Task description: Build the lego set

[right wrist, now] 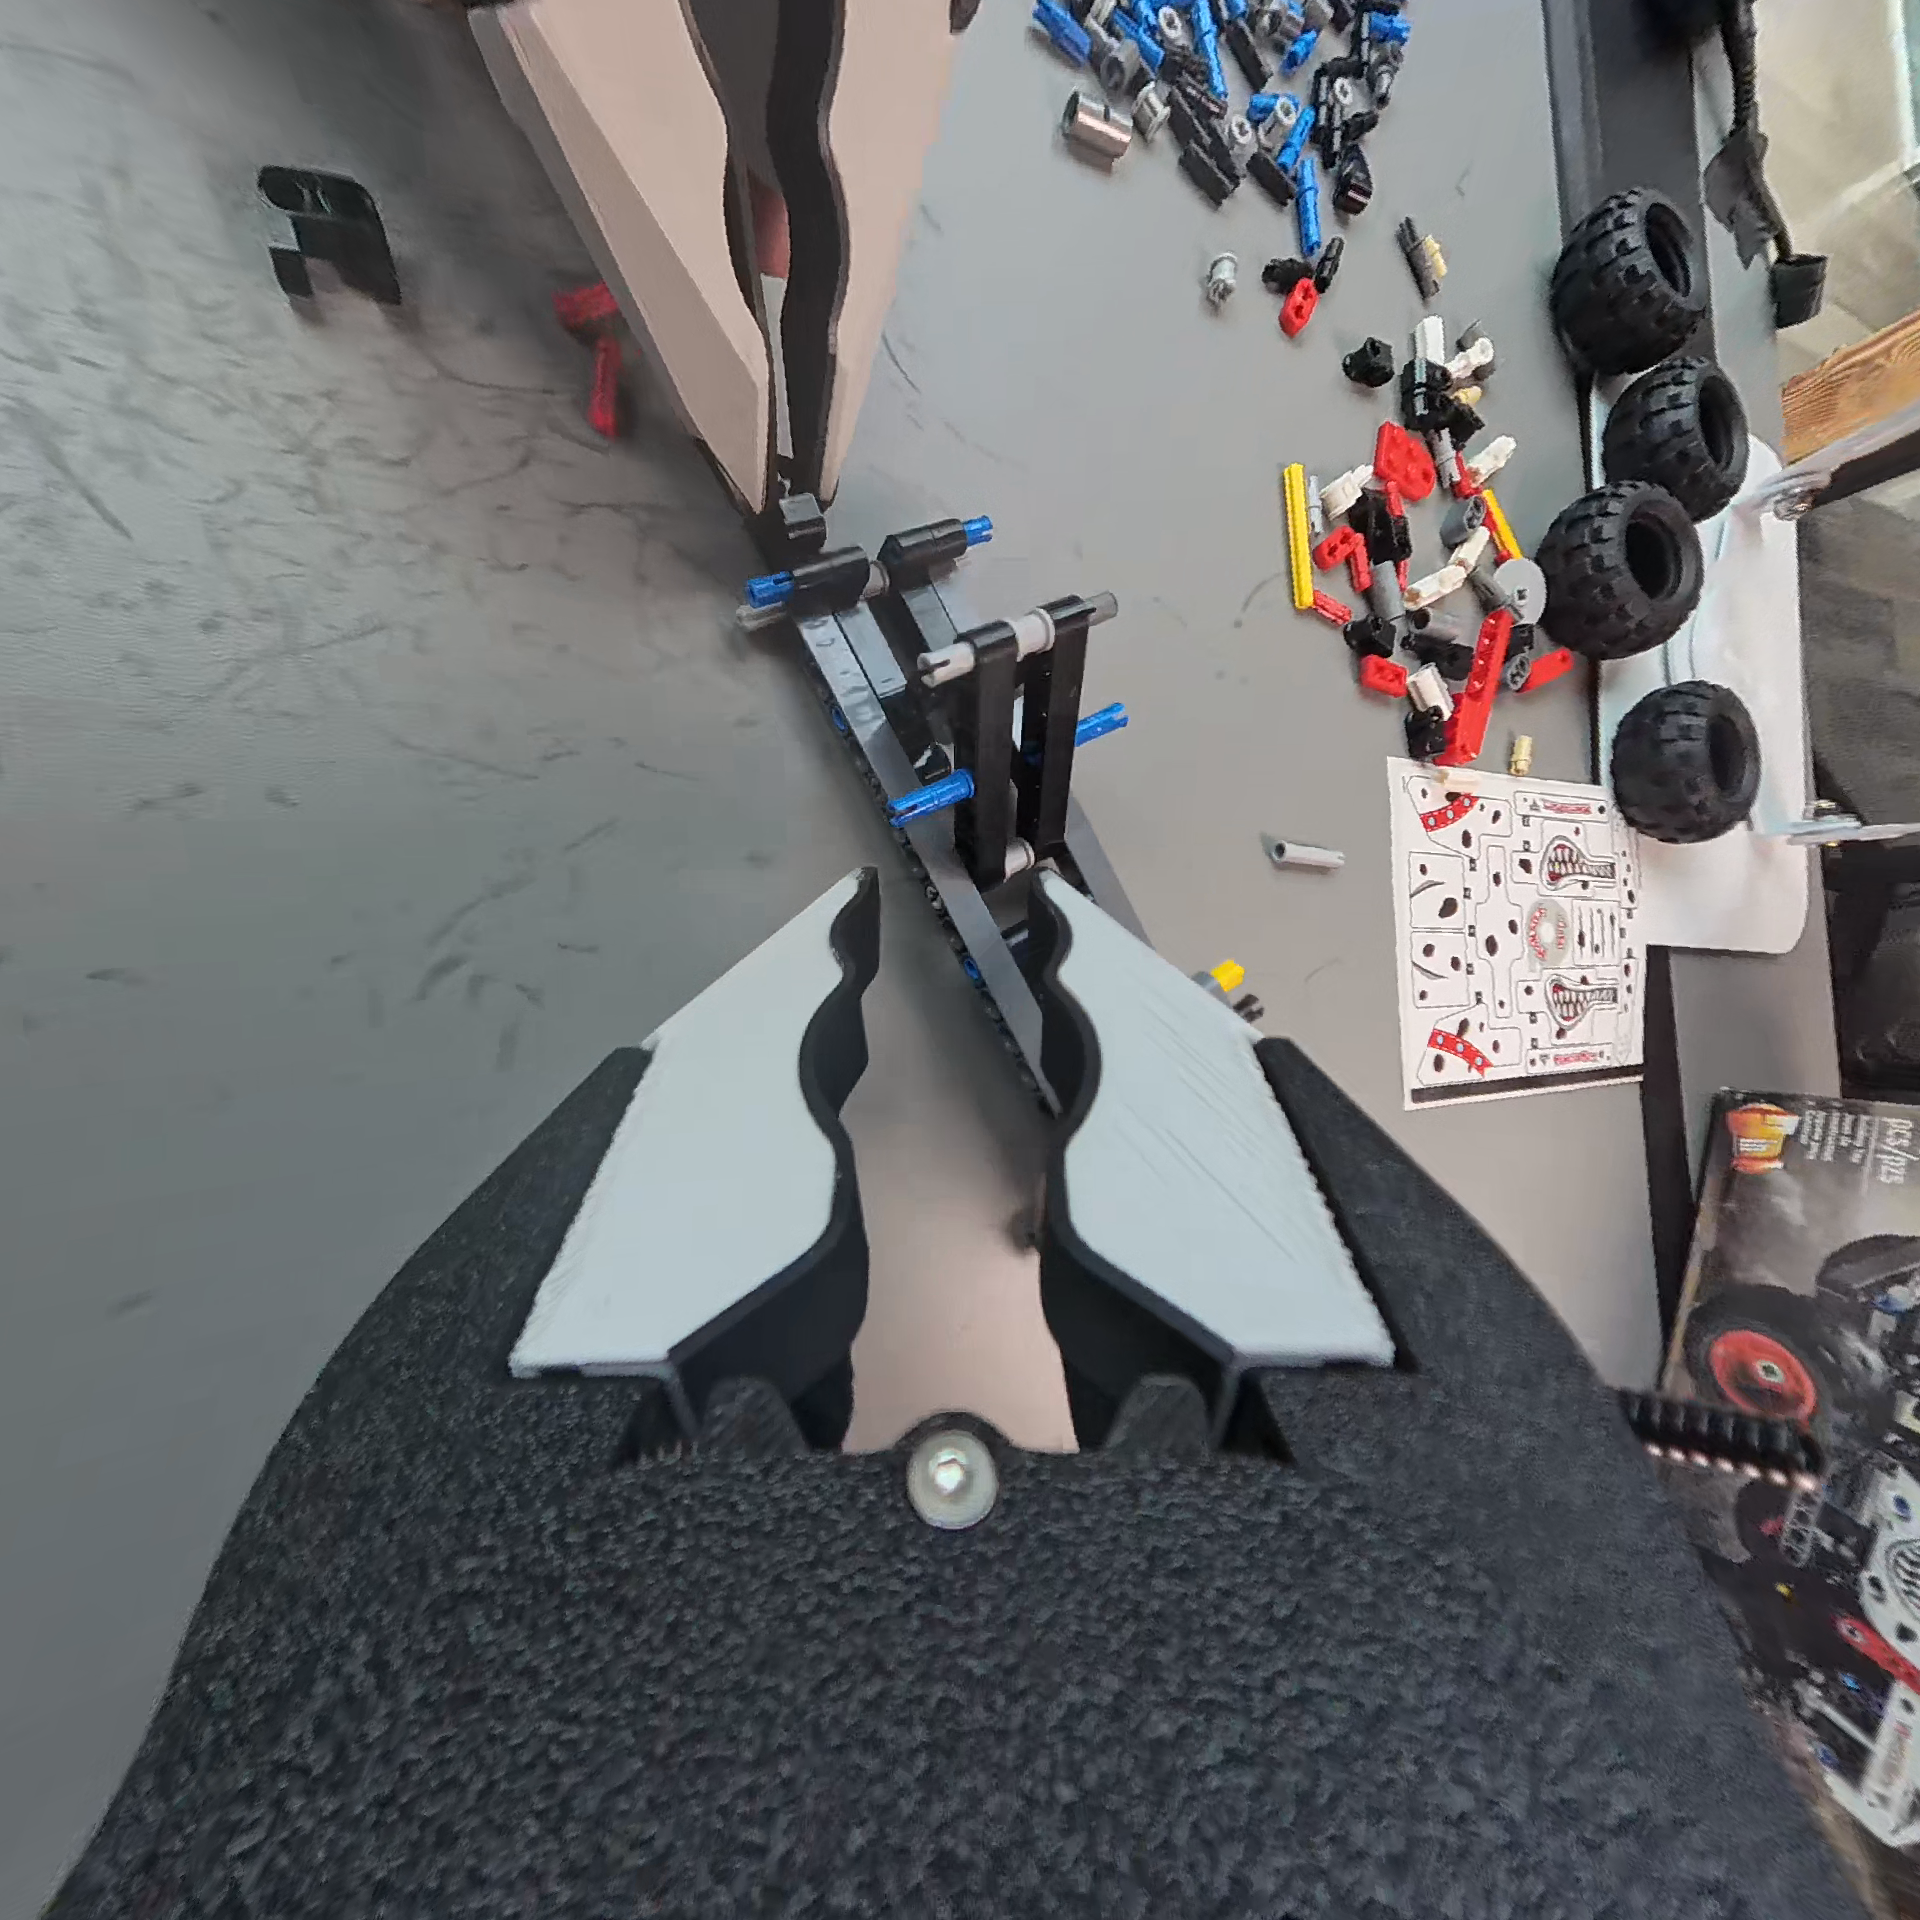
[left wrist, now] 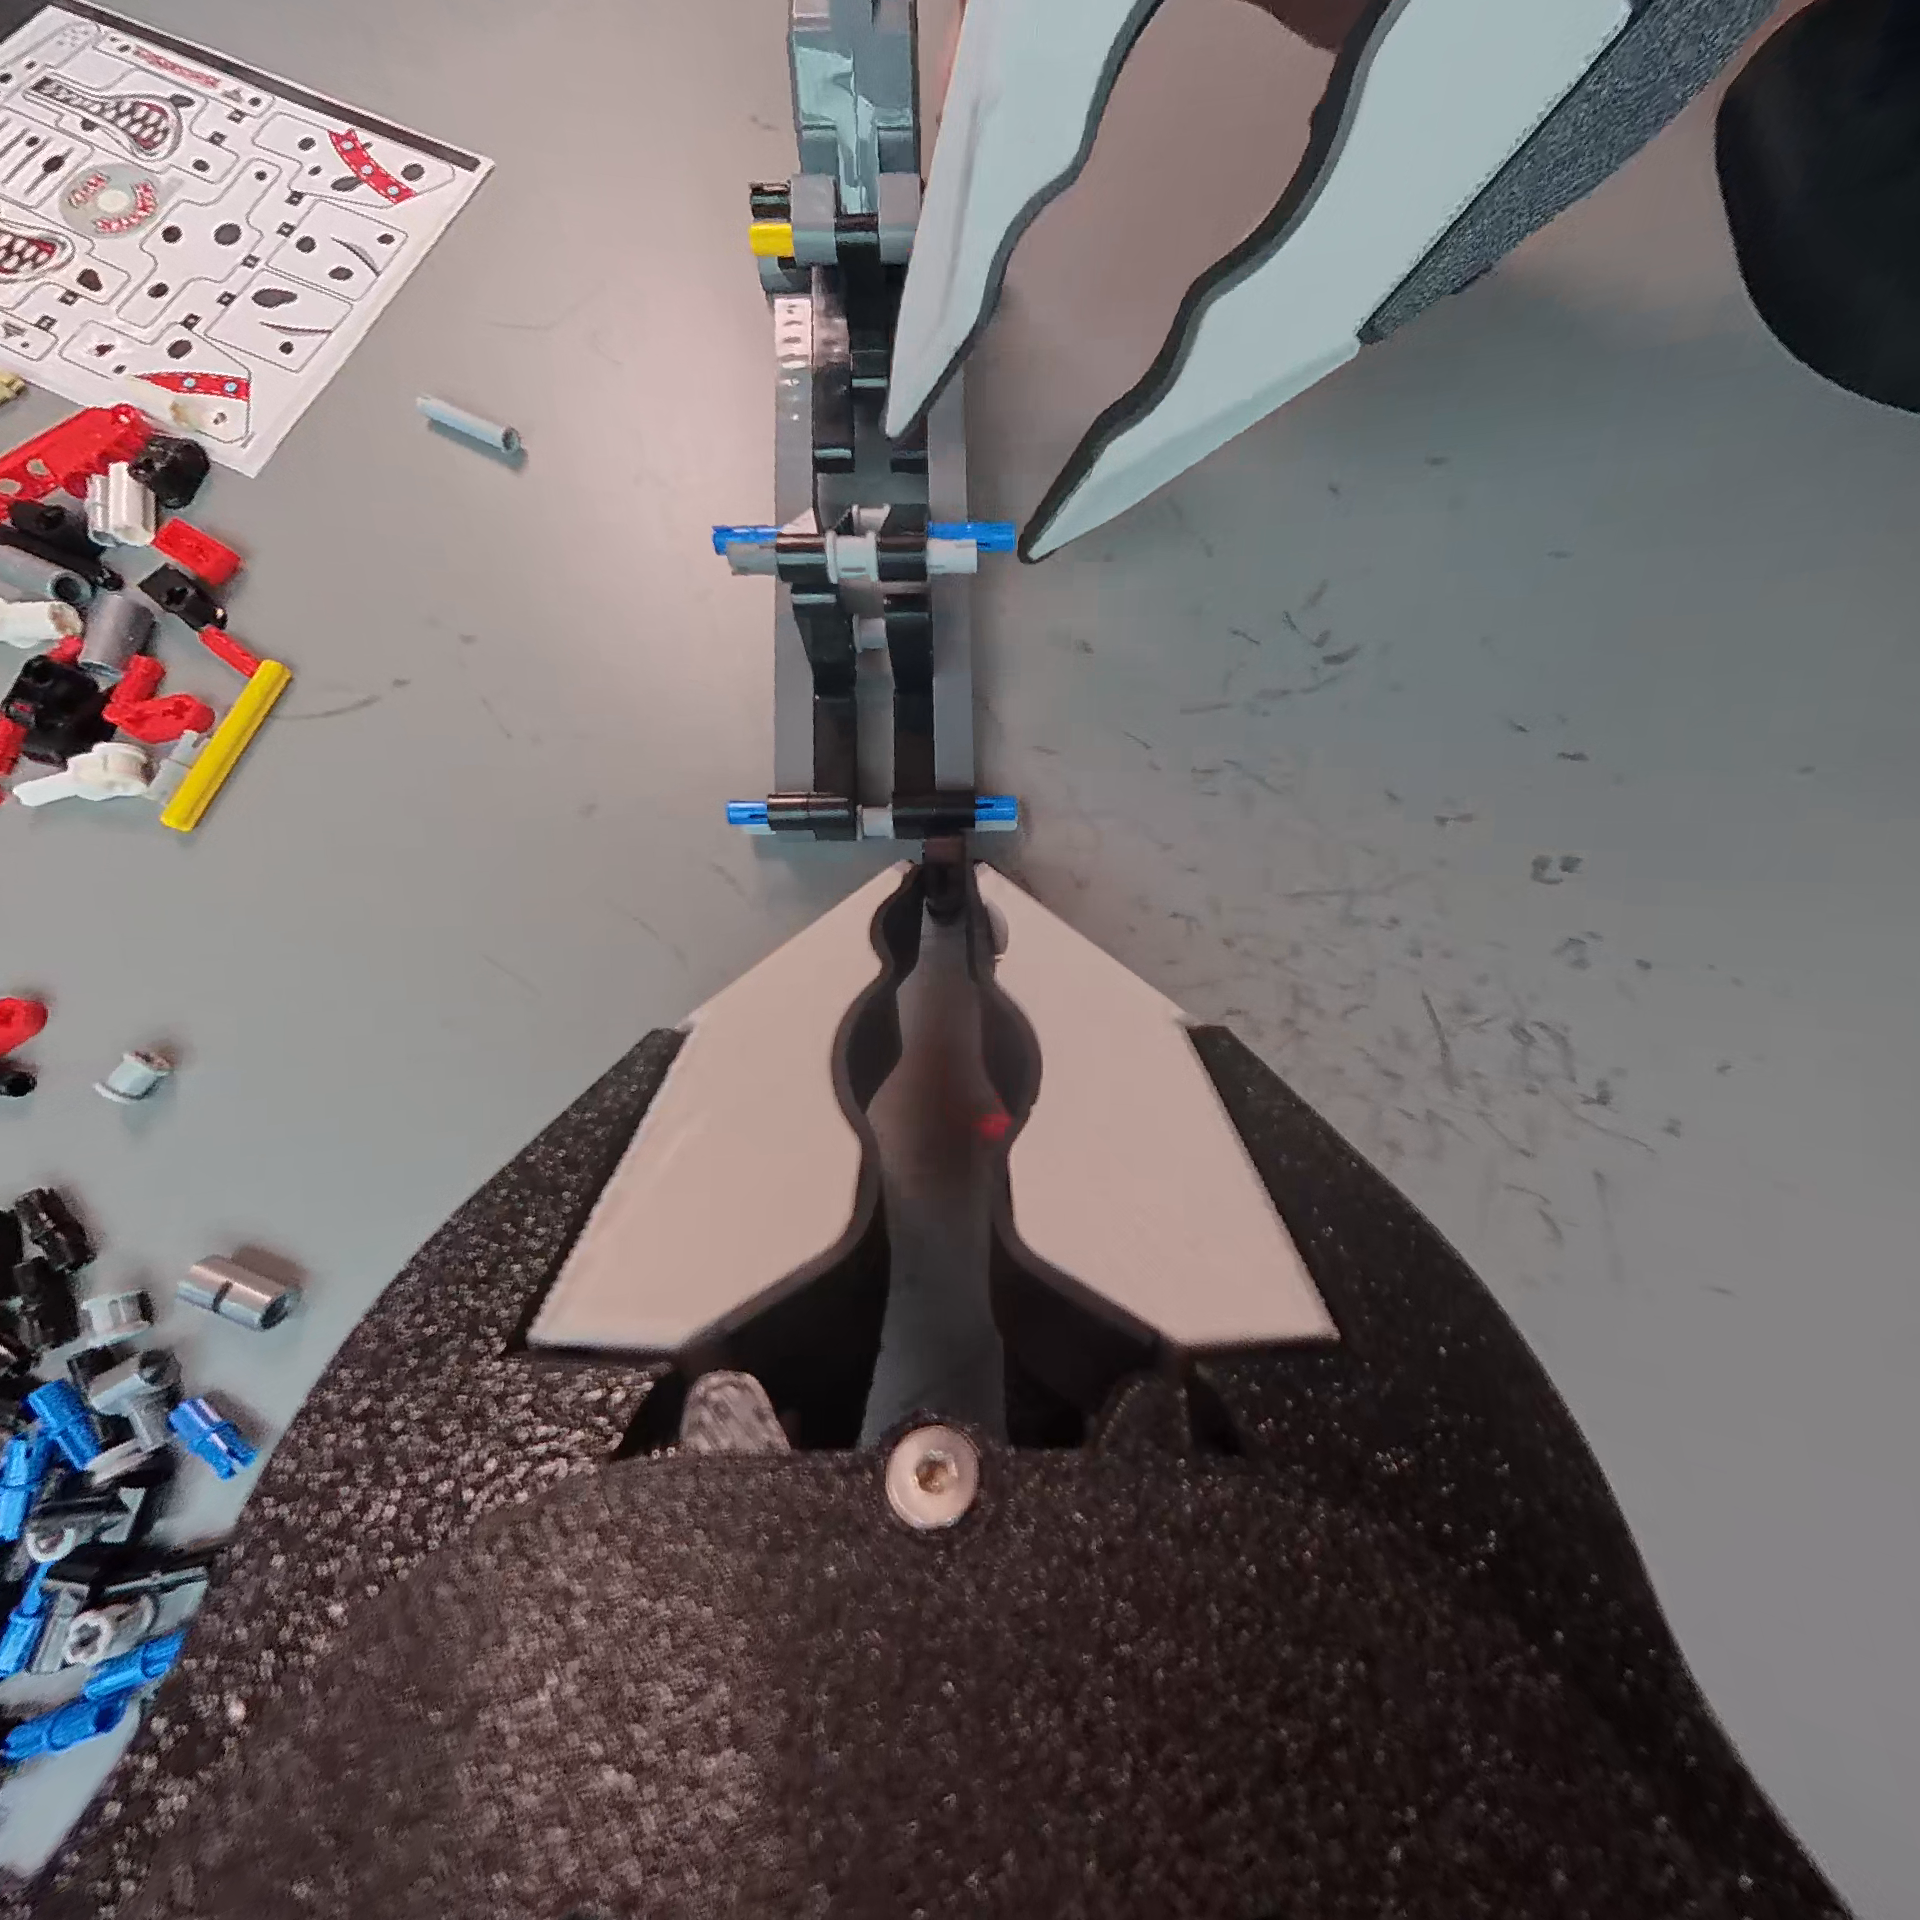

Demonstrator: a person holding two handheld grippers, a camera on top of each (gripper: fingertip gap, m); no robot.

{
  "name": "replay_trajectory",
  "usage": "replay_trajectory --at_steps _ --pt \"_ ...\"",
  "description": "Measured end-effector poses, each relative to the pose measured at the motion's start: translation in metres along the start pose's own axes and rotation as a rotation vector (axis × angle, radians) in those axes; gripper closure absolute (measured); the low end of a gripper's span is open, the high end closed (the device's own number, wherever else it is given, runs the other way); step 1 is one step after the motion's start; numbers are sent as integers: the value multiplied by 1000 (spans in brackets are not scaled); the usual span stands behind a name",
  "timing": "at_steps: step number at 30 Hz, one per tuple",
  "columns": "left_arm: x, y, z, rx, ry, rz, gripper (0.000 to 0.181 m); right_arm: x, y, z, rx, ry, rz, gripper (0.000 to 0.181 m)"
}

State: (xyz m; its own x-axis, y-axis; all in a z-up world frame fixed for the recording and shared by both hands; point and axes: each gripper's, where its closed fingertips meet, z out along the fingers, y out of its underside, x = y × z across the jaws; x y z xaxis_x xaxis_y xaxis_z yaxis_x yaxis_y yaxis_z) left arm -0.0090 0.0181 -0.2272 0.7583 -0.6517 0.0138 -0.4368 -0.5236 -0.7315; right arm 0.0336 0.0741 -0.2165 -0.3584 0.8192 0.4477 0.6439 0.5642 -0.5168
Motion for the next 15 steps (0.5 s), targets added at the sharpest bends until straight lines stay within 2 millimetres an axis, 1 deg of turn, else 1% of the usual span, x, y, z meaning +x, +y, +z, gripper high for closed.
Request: replay_trajectory --at_steps 4,9,15 --pt "6 -3 -8 42 63 -9 172 2 10 10 -92 0 -52 159" --pt "14 -2 -8 32 135 -22 172 4 6 13 -97 -15 -4 168" --pt "8 4 -4 -9 155 -74 171 -1 -1 15 -77 -29 67 168"
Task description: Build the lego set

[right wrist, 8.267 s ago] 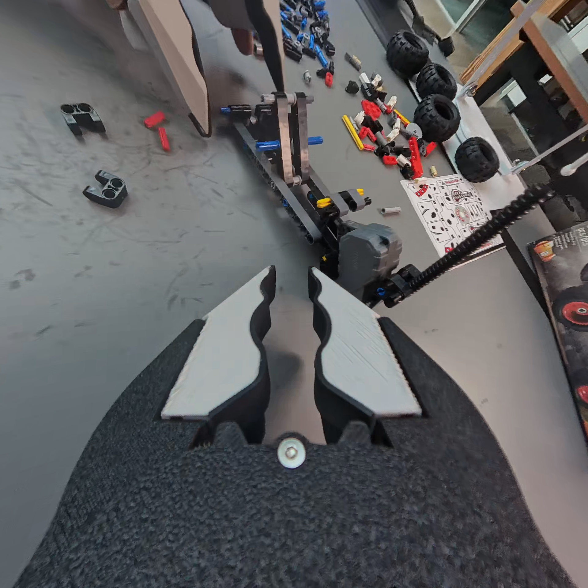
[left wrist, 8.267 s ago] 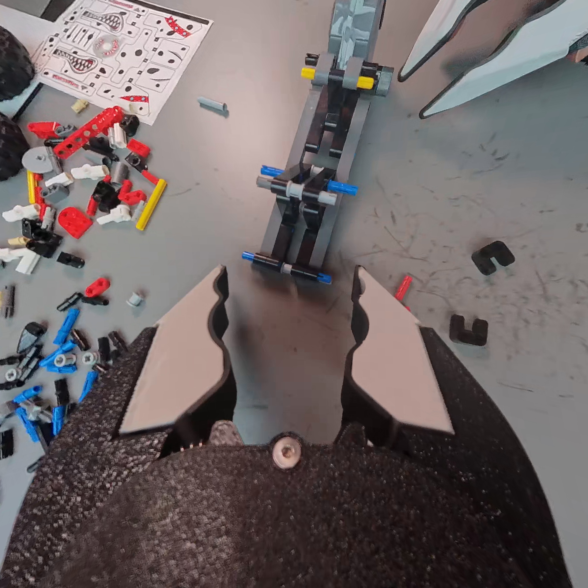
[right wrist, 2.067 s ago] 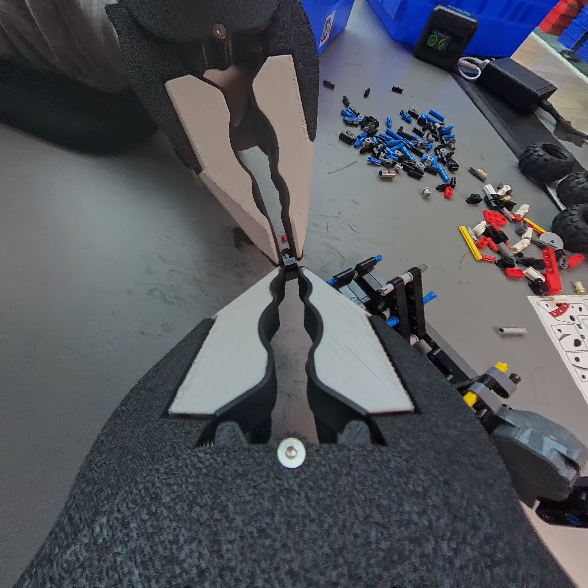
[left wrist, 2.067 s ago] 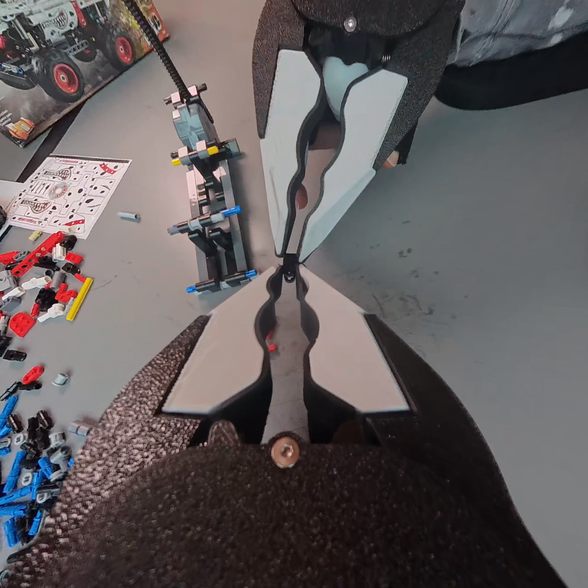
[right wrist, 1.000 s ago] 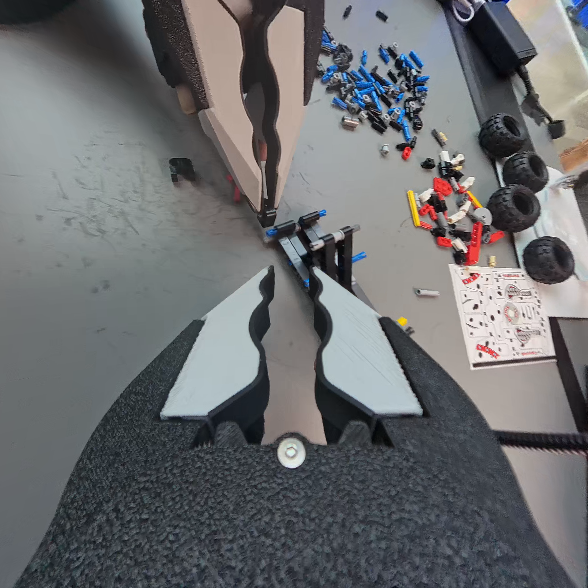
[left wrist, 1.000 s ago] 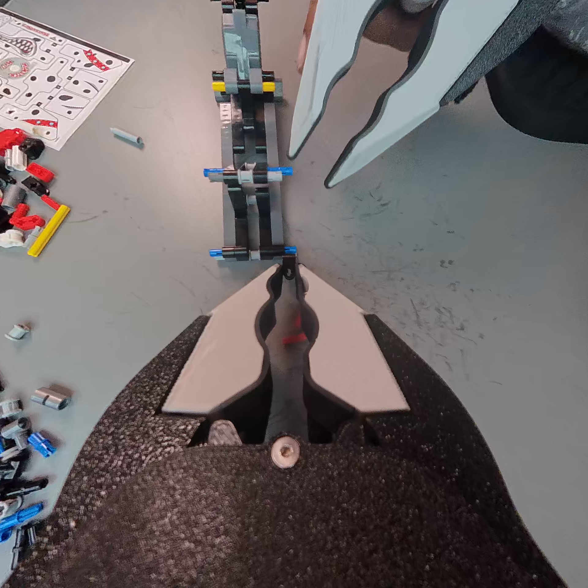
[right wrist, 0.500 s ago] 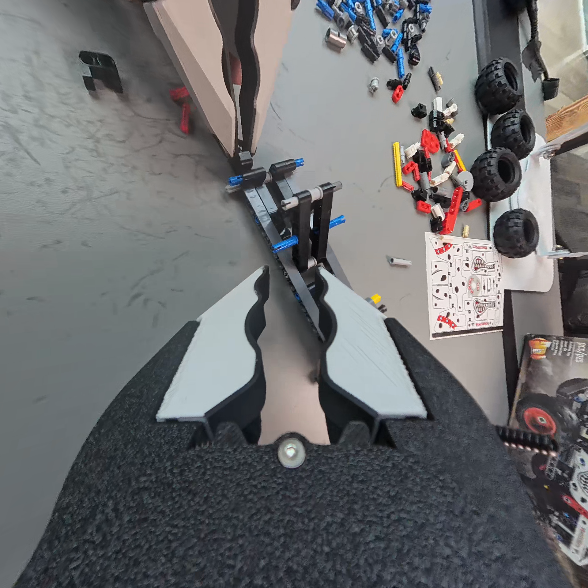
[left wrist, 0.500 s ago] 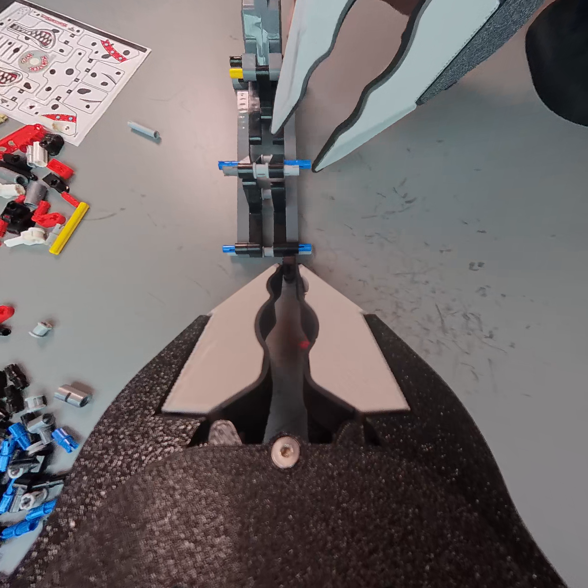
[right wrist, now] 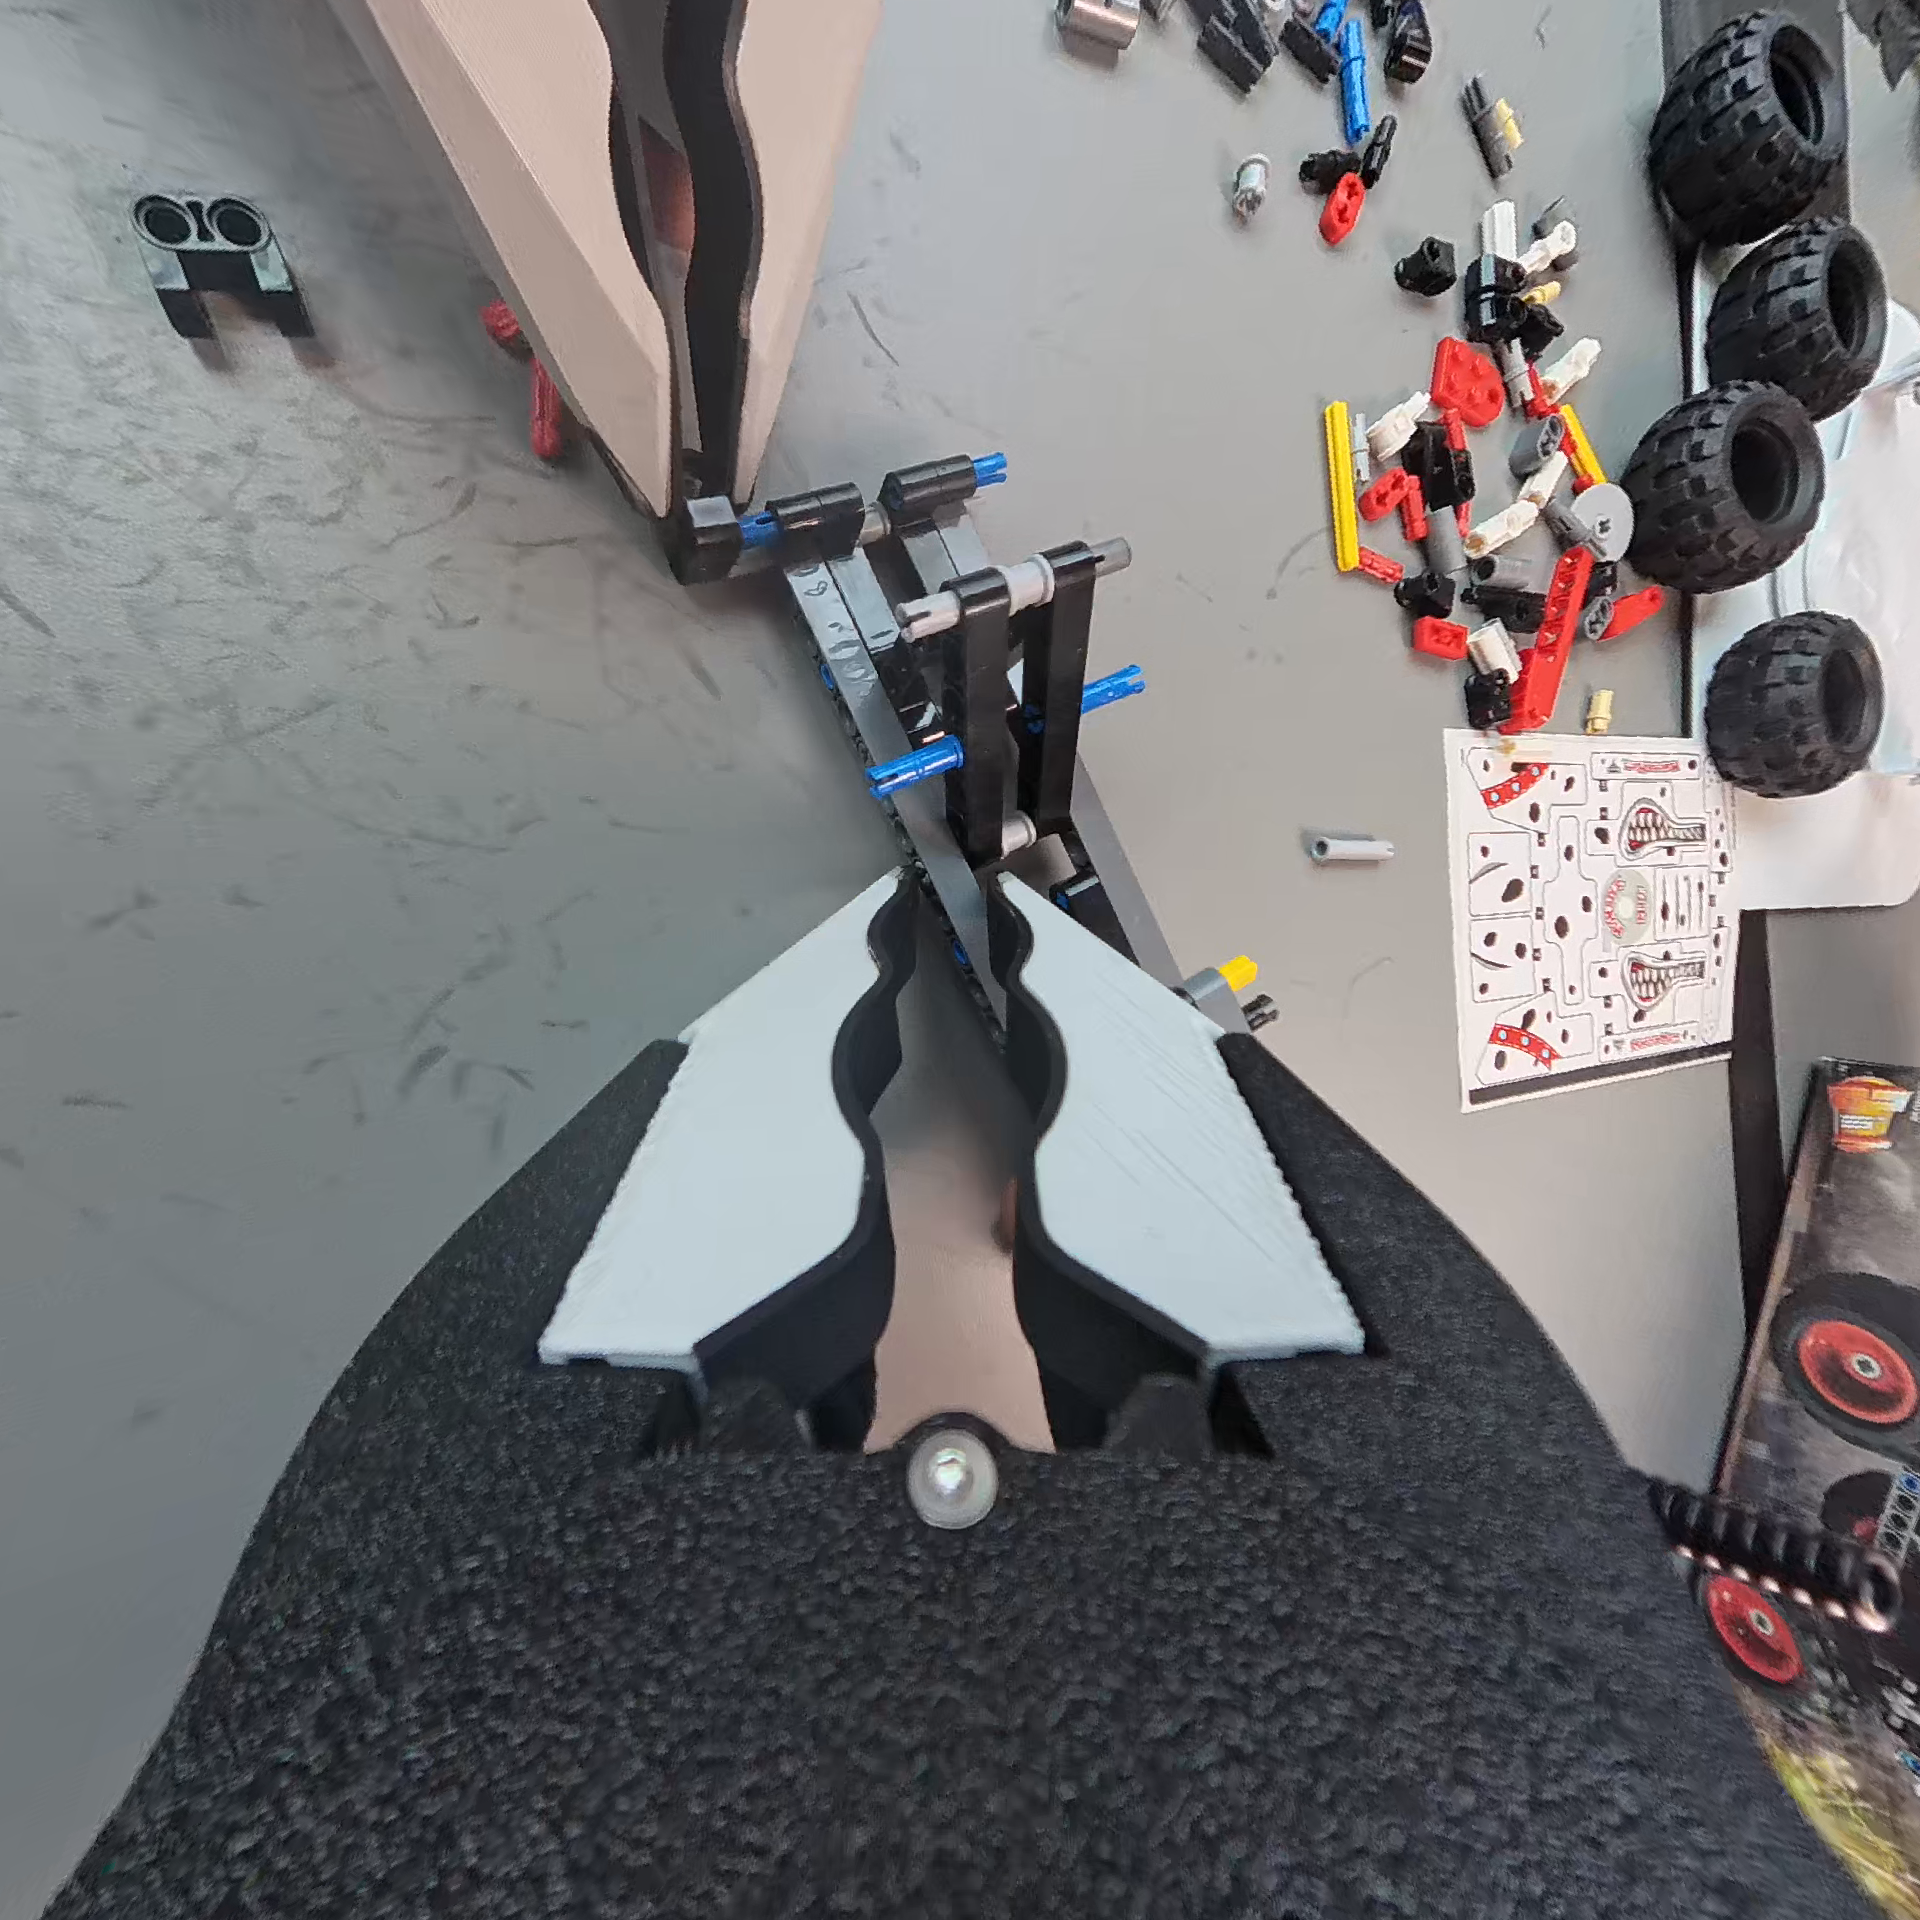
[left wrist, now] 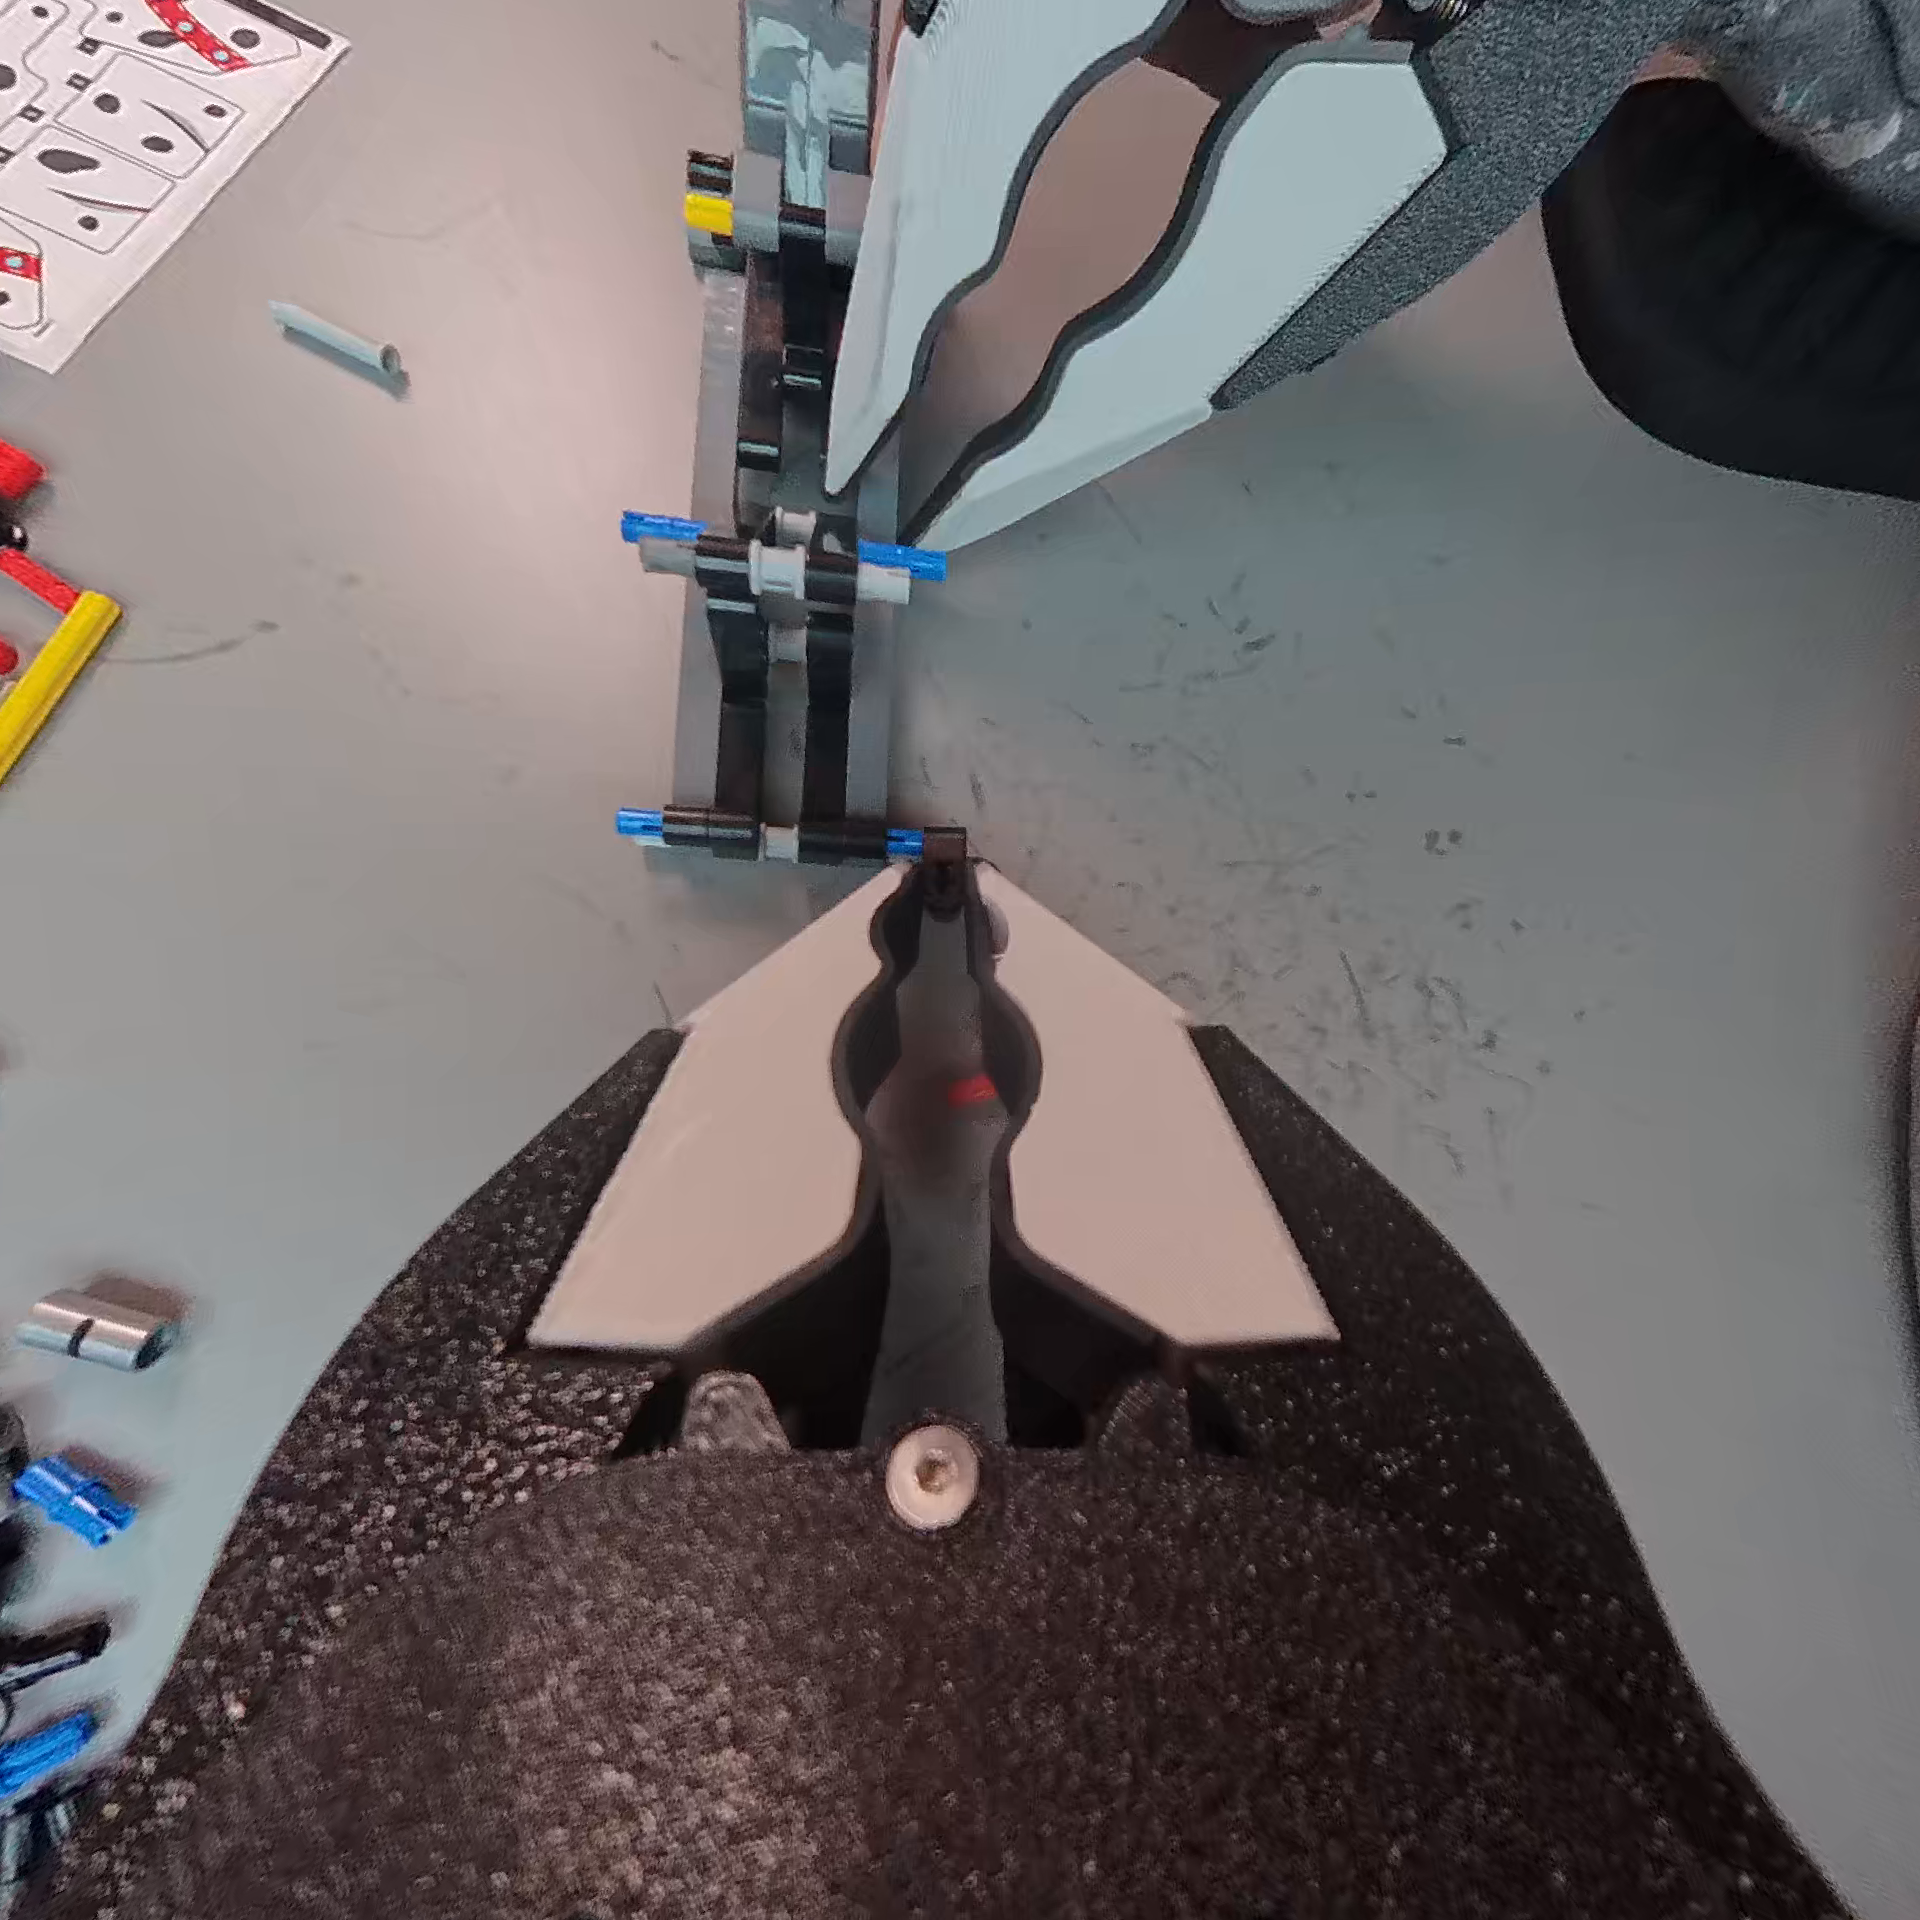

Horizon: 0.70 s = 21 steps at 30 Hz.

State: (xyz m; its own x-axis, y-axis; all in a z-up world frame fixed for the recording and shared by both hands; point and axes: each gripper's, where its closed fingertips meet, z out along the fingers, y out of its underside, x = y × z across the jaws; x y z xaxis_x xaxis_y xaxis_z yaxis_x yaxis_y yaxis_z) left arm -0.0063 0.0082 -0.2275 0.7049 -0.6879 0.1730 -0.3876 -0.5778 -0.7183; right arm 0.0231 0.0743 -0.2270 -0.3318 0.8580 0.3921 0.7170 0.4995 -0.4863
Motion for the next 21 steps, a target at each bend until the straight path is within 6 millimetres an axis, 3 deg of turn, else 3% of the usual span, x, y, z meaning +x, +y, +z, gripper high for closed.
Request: replay_trajectory --at_steps 11,15,21 --pt "-8 13 -1 -52 -133 131 171 -2 -5 2 30 -5 49 169" --pt "-9 13 -3 -46 -169 150 155 -3 -5 2 32 2 53 169" --pt "-11 7 -2 -25 -235 147 145 -3 -5 2 33 5 58 169"
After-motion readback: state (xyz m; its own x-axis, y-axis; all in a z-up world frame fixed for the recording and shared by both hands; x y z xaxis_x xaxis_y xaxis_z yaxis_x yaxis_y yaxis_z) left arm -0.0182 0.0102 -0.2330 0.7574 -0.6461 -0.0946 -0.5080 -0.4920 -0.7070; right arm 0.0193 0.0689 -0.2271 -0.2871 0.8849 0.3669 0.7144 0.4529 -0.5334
